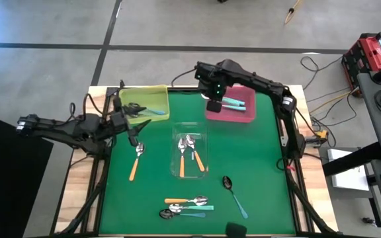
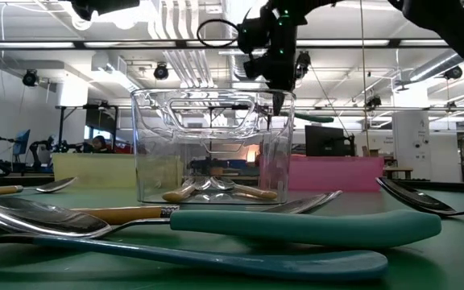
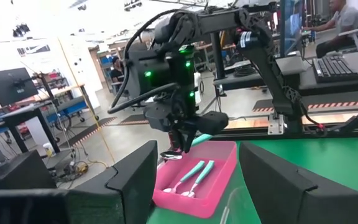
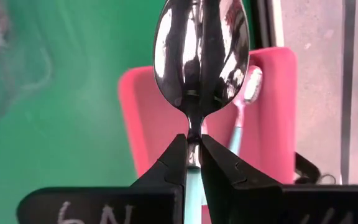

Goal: Sort silverware by color (type)
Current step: Put the right light blue spoon into the pink bin

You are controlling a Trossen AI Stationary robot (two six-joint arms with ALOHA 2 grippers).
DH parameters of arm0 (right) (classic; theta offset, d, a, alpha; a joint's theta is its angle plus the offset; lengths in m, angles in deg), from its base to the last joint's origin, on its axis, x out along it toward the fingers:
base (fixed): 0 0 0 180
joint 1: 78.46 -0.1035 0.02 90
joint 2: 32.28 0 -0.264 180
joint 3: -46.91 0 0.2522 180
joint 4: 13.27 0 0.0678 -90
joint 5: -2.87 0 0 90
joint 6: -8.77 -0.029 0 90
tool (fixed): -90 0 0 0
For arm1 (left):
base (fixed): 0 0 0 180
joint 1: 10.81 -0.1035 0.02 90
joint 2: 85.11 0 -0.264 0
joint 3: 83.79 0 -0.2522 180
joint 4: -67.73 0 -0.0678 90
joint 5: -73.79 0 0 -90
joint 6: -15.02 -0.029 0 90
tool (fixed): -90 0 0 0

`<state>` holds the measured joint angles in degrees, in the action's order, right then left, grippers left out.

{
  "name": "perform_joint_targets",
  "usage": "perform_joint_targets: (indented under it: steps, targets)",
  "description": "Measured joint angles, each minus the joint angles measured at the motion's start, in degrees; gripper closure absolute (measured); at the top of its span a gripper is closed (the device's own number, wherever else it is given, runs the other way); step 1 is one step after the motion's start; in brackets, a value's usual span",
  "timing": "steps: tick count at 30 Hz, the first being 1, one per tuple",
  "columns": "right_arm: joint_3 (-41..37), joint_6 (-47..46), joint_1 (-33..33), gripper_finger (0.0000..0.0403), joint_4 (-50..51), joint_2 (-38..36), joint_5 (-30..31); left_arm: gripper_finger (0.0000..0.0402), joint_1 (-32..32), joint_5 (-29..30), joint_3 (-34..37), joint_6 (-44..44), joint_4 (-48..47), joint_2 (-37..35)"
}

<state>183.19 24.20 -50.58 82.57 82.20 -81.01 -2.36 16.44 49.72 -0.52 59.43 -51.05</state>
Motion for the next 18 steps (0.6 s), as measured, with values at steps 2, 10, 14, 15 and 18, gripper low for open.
perform_joint_targets:
  steps: [2,10,14,15,18]
  targets:
    - [0.0,1.5,1.3,0.0385,-0.1,0.0,0.0,0.0192,0.0,0.0,0.0,-0.7,0.0,-0.4]
    - [0.0,8.6,4.3,0.0385,-0.2,0.0,-0.2,0.0192,0.0,2.2,0.0,-3.4,0.0,-1.6]
    - [0.0,10.2,5.7,0.0385,-0.2,0.0,-0.7,0.0192,0.0,2.9,0.0,-3.5,0.0,-2.0]
    - [0.0,10.4,6.1,0.0385,-0.1,0.0,-1.3,0.0192,0.0,2.9,0.0,-3.5,0.0,-2.0]
    - [-0.2,12.9,7.1,0.0385,-0.1,-0.1,-5.2,0.0192,0.0,2.9,0.1,-3.5,0.0,-2.1]
